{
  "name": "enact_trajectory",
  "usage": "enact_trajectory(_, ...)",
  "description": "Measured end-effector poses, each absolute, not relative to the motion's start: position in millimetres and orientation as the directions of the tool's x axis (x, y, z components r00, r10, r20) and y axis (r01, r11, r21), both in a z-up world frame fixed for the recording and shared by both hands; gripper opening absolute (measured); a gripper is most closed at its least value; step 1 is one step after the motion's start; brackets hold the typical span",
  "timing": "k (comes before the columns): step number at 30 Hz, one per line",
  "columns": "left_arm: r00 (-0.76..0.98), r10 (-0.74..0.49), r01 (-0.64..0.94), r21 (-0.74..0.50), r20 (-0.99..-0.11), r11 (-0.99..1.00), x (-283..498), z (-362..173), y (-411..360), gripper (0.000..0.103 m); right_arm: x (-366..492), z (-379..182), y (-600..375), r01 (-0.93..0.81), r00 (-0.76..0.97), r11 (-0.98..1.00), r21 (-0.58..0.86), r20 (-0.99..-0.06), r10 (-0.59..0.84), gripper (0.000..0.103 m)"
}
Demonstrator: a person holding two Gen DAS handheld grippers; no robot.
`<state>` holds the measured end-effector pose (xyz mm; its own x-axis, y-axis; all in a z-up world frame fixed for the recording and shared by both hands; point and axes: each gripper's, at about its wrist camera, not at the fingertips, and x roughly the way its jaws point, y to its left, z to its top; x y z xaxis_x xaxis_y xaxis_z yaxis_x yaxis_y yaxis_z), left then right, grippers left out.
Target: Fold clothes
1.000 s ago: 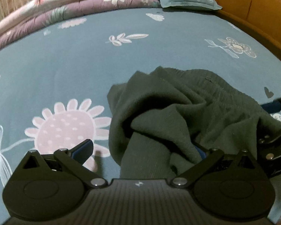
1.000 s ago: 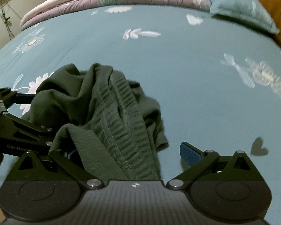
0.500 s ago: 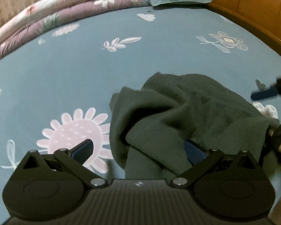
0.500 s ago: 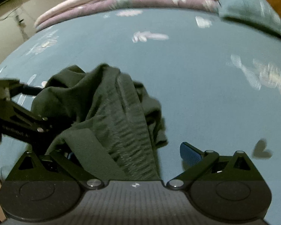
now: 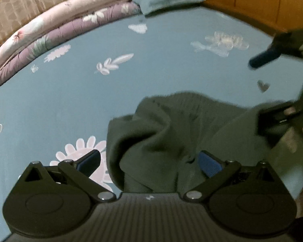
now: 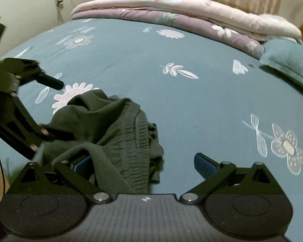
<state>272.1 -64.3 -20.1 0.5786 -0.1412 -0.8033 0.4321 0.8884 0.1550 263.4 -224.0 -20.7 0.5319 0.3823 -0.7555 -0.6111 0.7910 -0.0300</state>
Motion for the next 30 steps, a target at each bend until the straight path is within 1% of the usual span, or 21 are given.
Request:
enact_trajectory(1,0.571,-0.107,0.414,0.173,-0.814,0.893,279,-28,-66,0.102,263,-21,-225,-0.617,0.53,0.786,-0.035,-0.757,0.382,0.103)
enact_trajectory(4,0.59,-0.031,0.354,0.225,-0.807,0.908,301,-42,-61,0.103,260,-23,-230,-0.625,0.523,0.78,-0.038,-0.762,0.382,0.103)
enact_trajectory(9,0.629,0.012,0.234,0.204,-0.777,0.95,329,-29,-37,0.103,255,-16,-245,-0.629,0.525,0.778,-0.012,-0.744,0.413,0.103)
enact_trajectory(14,0.662,-0.004,0.216,0.185,-0.75,0.959,321,-2,-30,0.102,254,-2,-256,-0.637,0.533,0.77,0.023,-0.709,0.462,0.103)
enact_trajectory(17,0.652,-0.058,0.253,0.145,-0.756,0.957,302,2,-31,0.102,260,1,-251,-0.639,0.519,0.766,0.067,-0.697,0.494,0.103)
enact_trajectory(19,0.649,-0.054,0.252,0.148,-0.759,0.956,293,1,-29,0.102,265,-2,-241,-0.635,0.509,0.767,0.087,-0.7,0.501,0.103)
enact_trajectory(22,0.647,-0.055,0.251,0.145,-0.76,0.957,281,2,-19,0.102,271,-7,-219,-0.636,0.51,0.769,0.066,-0.712,0.483,0.103)
enact_trajectory(28,0.652,-0.097,0.26,0.102,-0.752,0.96,263,3,8,0.102,280,-33,-171,-0.613,0.528,0.79,0.0,-0.744,0.41,0.103)
enact_trajectory(30,0.651,-0.112,0.27,0.092,-0.751,0.958,260,2,18,0.102,280,-40,-157,-0.611,0.505,0.791,0.016,-0.762,0.405,0.103)
